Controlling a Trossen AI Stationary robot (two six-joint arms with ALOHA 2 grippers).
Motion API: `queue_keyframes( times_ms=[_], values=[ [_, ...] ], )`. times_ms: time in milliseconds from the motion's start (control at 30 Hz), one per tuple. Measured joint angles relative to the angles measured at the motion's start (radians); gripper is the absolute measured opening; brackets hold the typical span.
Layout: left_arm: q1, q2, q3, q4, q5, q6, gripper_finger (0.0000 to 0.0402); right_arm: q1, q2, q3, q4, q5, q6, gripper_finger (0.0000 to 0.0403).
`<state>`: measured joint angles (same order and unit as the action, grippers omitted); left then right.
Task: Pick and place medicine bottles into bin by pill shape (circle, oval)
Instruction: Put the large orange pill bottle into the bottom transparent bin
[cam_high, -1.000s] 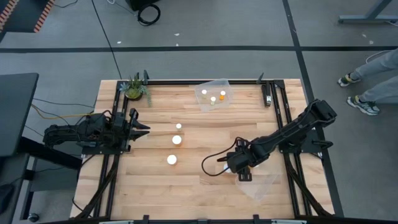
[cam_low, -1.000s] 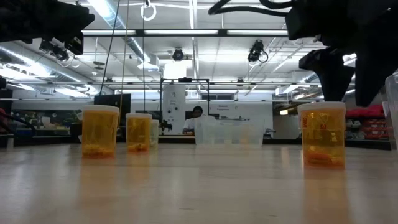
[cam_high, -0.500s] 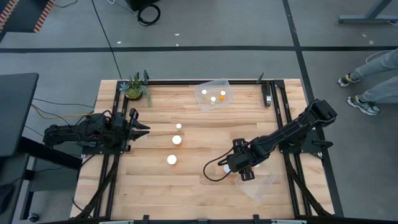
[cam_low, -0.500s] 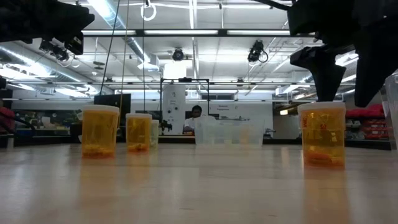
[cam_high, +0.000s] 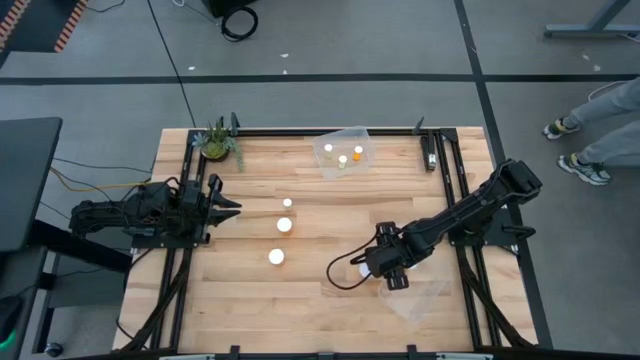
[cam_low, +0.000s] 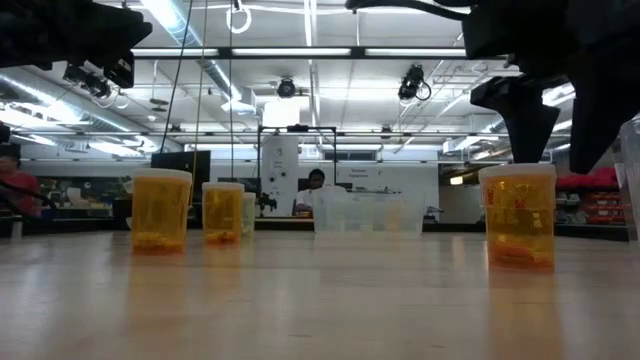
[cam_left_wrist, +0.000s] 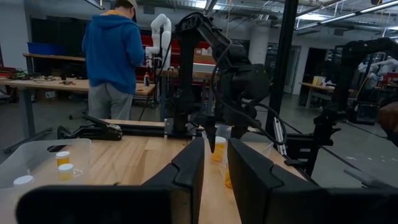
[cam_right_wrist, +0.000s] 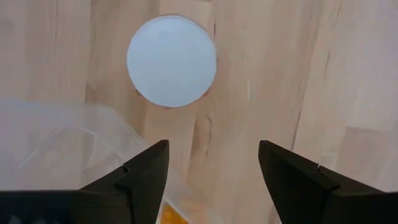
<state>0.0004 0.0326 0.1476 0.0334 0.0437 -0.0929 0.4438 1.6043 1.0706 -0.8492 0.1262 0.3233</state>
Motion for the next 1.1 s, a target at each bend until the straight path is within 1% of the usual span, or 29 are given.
queue_keyframes(
  times_ms=[167, 367, 533, 700, 833, 1000, 1100],
  values=[
    [0.0, 0.0, 0.0, 0.0, 0.0, 0.0, 0.0086, -0.012, 0.001, 0.013, -0.011, 0.015, -0.005, 0.0255],
    [0.0, 0.0, 0.0, 0.0, 0.0, 0.0, 0.0082, -0.015, 0.002, 0.116, -0.056, 0.033, -0.017, 0.0255],
    [0.0, 0.0, 0.0, 0.0, 0.0, 0.0, 0.0078, 0.0, 0.002, 0.159, -0.056, 0.028, -0.034, 0.0255],
    [0.0, 0.0, 0.0, 0.0, 0.0, 0.0, 0.0084, 0.031, 0.005, 0.2, -0.033, 0.025, -0.036, 0.0246],
    [0.0, 0.0, 0.0, 0.0, 0.0, 0.0, 0.0087, 0.046, 0.047, 0.272, -0.055, 0.027, -0.063, 0.0237],
    [0.0, 0.0, 0.0, 0.002, 0.0, 0.0, 0.008, 0.043, 0.145, 0.389, -0.133, 0.03, -0.109, 0.0233],
    [0.0, 0.0, 0.0, 0.003, 0.0, 0.0, 0.0078, 0.041, 0.186, 0.421, -0.159, 0.029, -0.136, 0.0233]
  ],
)
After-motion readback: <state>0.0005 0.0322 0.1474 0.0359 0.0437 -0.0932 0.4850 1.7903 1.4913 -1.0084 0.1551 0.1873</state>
